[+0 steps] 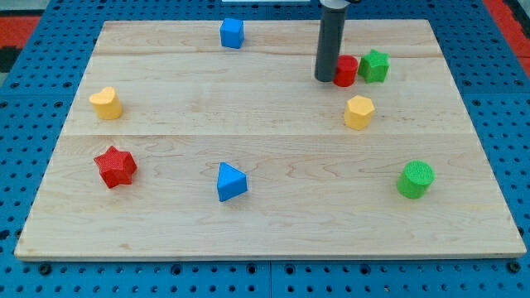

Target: Move the red star left to the red circle

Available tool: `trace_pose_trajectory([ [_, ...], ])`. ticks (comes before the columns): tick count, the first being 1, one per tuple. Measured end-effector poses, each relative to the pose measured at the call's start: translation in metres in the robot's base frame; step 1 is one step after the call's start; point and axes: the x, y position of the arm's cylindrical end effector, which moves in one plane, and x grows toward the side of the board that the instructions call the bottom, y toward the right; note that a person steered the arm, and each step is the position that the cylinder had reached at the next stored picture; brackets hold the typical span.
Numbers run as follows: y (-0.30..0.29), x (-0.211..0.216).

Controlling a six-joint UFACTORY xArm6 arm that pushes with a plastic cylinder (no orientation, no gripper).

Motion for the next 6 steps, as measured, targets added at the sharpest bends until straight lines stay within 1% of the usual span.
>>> trace_pose_trajectory([
  [1, -0.003, 0.003],
  [2, -0.017, 0.066],
  [3, -0.067, 0.122],
  [5, -0.24, 0.165],
  [6, -0.262, 0.246],
])
